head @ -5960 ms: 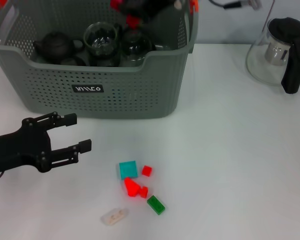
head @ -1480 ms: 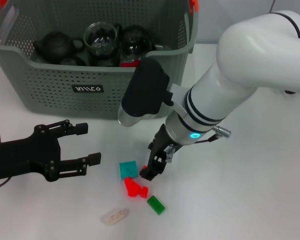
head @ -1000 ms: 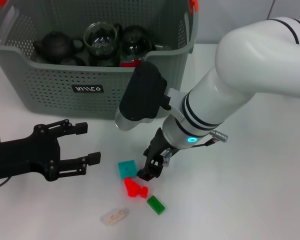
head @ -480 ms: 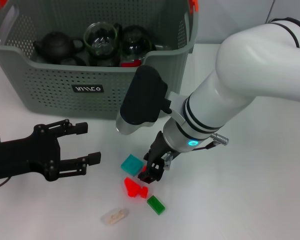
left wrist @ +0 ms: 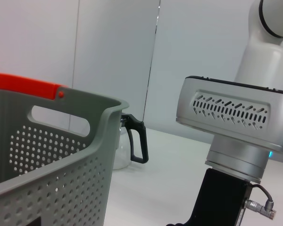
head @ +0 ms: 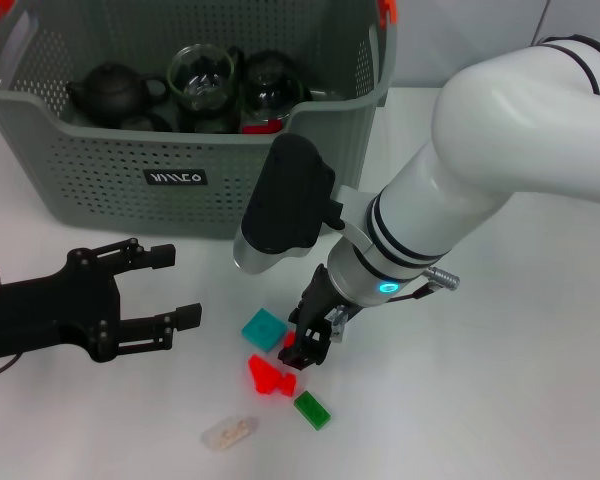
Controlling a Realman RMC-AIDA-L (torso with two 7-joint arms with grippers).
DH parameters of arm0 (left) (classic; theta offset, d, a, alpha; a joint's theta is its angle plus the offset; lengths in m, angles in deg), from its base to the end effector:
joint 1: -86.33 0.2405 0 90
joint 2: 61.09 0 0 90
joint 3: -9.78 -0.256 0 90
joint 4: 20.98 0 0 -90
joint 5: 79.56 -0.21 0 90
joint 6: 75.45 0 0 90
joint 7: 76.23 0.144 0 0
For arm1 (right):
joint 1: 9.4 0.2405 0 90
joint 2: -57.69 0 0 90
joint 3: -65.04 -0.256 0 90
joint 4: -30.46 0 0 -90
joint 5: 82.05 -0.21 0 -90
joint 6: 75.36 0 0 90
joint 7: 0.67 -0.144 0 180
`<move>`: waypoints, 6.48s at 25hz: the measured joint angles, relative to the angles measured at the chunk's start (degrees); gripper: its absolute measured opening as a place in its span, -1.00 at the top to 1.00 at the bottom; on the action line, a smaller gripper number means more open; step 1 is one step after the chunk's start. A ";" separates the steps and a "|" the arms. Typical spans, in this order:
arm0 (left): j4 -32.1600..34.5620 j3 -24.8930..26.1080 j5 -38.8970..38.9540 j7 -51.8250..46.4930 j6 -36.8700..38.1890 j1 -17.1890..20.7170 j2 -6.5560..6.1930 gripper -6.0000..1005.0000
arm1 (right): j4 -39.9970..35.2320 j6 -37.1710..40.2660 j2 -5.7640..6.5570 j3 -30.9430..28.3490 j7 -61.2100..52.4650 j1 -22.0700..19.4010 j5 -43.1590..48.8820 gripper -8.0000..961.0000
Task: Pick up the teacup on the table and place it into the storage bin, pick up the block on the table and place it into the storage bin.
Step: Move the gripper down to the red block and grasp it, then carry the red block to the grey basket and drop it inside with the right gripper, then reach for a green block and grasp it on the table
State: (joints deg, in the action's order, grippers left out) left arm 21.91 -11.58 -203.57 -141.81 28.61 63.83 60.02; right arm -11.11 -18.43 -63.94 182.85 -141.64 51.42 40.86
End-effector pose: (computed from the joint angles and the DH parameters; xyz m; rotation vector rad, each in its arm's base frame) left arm -0.3035 0.2668 0.0277 -2.6549 -0.4823 -0.7679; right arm 0.1053 0.3501 -0.1627 -2.9354 0.2913 -0.6060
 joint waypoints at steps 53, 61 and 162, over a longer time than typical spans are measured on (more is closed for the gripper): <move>0.00 2.40 0.29 0.17 0.27 -0.12 -0.08 -0.62 | -11.25 10.19 1.48 -15.23 1.72 -7.36 6.90 0.57; -0.34 3.14 2.53 0.26 0.45 0.50 0.11 -0.62 | -30.46 22.37 1.37 -32.49 6.45 -13.93 8.46 0.57; -1.33 3.16 4.48 0.25 -0.26 0.09 -0.26 -0.63 | -9.60 18.54 -0.02 -2.65 -25.69 -1.05 3.98 -0.91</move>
State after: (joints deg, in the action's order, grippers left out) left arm 20.59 -8.41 -199.09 -141.56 28.35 63.92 59.75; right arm -20.71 0.11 -63.97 180.20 -167.33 50.38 44.85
